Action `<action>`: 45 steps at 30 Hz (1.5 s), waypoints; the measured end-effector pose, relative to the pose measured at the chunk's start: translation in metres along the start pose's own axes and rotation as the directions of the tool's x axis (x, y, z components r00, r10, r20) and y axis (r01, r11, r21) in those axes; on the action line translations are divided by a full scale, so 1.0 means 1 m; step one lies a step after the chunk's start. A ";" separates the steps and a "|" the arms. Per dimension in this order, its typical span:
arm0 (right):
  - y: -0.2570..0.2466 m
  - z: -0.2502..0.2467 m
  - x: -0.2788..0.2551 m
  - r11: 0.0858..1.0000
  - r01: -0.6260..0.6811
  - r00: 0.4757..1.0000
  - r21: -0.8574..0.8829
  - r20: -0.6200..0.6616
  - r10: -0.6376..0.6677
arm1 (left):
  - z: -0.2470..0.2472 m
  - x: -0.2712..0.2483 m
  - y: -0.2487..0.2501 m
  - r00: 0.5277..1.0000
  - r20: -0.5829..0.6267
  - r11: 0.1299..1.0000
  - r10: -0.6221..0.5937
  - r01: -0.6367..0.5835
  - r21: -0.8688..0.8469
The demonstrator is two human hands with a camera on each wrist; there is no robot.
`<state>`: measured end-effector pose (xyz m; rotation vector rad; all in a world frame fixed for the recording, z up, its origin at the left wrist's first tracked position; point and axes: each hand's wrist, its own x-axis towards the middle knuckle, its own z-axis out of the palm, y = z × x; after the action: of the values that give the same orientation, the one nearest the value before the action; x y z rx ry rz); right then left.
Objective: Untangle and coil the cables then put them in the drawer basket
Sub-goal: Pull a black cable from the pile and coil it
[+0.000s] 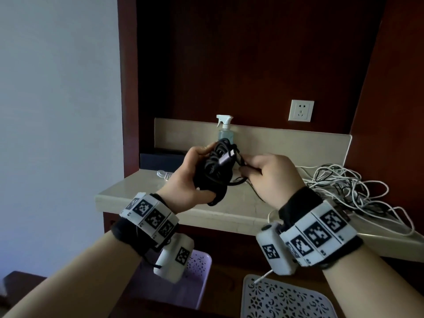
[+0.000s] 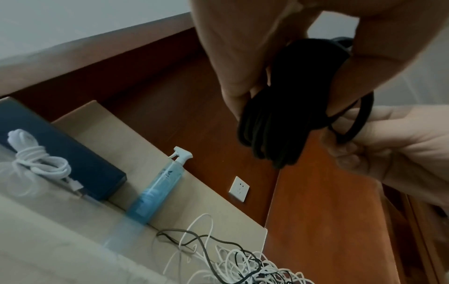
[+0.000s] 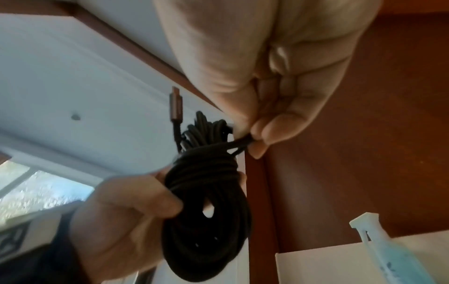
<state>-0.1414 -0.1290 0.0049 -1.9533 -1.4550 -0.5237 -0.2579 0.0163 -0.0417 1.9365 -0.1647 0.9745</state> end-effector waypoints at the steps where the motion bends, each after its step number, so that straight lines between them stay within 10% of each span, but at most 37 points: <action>1: 0.000 0.000 -0.002 0.999 0.042 0.999 -0.023 -0.020 -0.043 | 0.002 -0.003 0.001 1.000 0.004 1.000 0.013 -0.014 0.026; 7: -0.001 0.006 -0.004 0.945 0.160 0.985 -0.285 -0.021 -0.173 | 0.008 -0.005 -0.009 1.000 0.002 0.992 -0.021 0.020 0.125; 35: -0.033 0.035 -0.045 0.976 0.122 0.900 0.178 -0.434 -0.033 | -0.001 -0.049 -0.001 0.925 -0.372 0.943 -0.080 -0.051 -0.330; 45: -0.040 0.044 -0.060 0.986 0.165 0.895 0.031 -0.425 -0.136 | 0.008 -0.064 0.007 0.966 -0.249 0.998 -0.062 0.055 -0.035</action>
<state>-0.2005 -0.1324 -0.0554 -1.5562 -1.3251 -0.8957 -0.3001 -0.0112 -0.0833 1.7646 0.0242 1.1604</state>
